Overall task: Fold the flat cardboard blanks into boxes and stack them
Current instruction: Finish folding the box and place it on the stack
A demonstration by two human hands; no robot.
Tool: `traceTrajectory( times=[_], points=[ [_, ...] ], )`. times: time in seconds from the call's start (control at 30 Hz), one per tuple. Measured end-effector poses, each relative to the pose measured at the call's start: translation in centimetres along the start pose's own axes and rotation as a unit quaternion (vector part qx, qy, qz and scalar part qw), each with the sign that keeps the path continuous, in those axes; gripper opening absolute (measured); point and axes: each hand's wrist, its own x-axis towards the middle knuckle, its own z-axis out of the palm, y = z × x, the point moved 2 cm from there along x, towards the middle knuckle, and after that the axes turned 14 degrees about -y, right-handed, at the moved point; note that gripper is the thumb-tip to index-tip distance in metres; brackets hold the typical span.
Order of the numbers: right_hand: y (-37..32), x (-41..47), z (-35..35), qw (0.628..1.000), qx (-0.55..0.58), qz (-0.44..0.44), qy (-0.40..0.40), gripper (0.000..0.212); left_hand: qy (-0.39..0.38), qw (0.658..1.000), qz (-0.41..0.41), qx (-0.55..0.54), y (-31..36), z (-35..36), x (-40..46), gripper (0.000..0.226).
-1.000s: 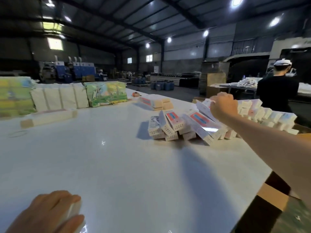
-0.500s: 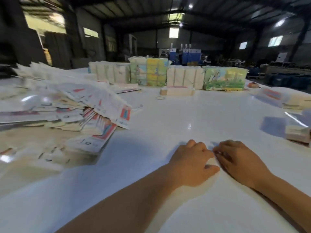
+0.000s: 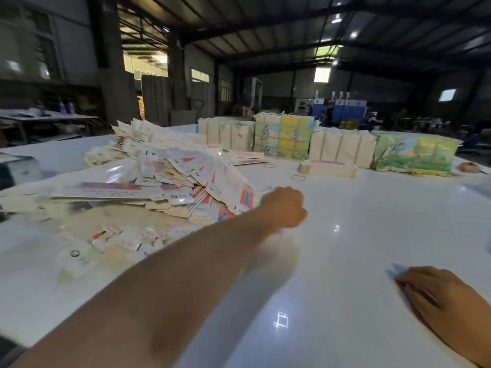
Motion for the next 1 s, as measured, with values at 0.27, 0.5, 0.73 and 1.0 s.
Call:
traceTrajectory(
  times=[0.27, 0.5, 0.73, 1.0],
  points=[
    [-1.6, 0.2, -0.6, 0.991, 0.008, -0.066, 0.114, 0.079, -0.072, 0.972, -0.205, 0.086, -9.0, 0.5, 6.5, 0.026],
    [-1.3, 0.3, -0.5, 0.994, 0.006, -0.064, 0.087, 0.079, -0.162, 0.957, -0.215, 0.109, -8.8, 0.4, 9.0, 0.014],
    [-1.2, -0.4, -0.8, 0.998, -0.041, -0.023, 0.052, 0.026, -0.238, 0.936, -0.239, 0.100, -7.6, -0.6, 8.8, 0.014],
    [-1.2, -0.9, -1.1, 1.000, 0.011, -0.004, 0.006, 0.009, -0.031, 0.965, -0.214, 0.146, -8.9, -0.1, 9.5, 0.021]
  ],
)
